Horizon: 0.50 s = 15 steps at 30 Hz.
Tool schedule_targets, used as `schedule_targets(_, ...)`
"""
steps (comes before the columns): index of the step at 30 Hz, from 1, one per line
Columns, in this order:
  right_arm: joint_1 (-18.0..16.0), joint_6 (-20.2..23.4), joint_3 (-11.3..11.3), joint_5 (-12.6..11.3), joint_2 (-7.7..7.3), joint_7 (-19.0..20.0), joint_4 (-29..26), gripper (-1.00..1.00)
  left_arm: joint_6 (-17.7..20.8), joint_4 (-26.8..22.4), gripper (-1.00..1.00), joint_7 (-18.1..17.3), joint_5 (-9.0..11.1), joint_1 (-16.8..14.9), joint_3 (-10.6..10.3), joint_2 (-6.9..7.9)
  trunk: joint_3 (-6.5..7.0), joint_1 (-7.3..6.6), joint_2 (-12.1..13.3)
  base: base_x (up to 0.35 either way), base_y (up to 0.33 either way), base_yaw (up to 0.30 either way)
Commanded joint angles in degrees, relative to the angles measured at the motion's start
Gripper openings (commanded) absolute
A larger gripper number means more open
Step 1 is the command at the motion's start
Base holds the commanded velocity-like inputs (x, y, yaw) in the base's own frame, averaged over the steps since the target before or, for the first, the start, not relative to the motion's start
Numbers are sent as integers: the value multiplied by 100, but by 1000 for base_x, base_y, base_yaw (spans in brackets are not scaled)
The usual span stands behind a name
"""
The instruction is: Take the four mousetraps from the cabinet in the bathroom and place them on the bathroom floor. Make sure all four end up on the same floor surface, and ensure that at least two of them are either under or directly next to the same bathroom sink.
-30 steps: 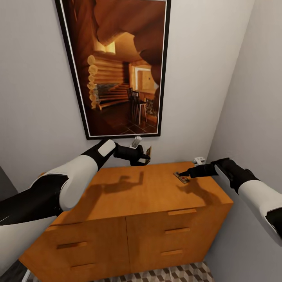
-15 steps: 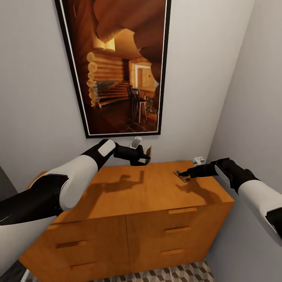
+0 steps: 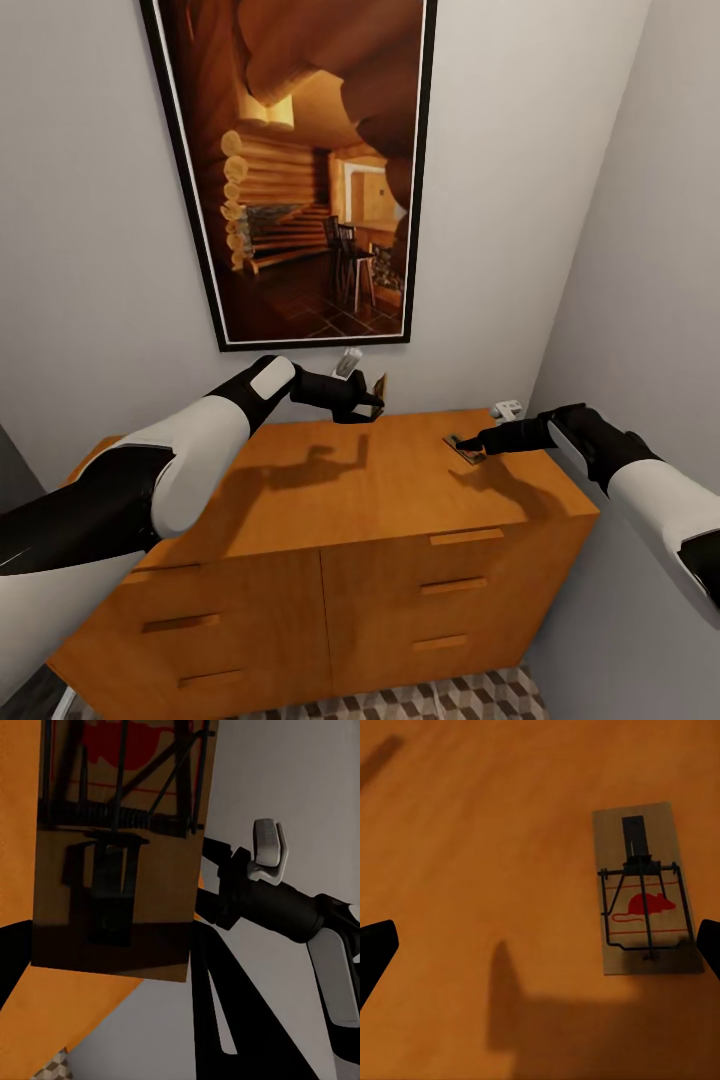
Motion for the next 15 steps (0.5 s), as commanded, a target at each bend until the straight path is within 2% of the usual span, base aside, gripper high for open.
schedule_targets(1, -5, 43, 35, -59, -7, -10, -8, 100, 4, 1, -100, -65, -73, -5, 5, 1, -7, 0, -5, 0, 0, 0)
schedule_targets(15, -4, -212, 46, -56, -7, -10, -8, 100, -1, 5, -100, -65, -73, -5, 5, 0, -7, 0, -5, 0, 0, 0)
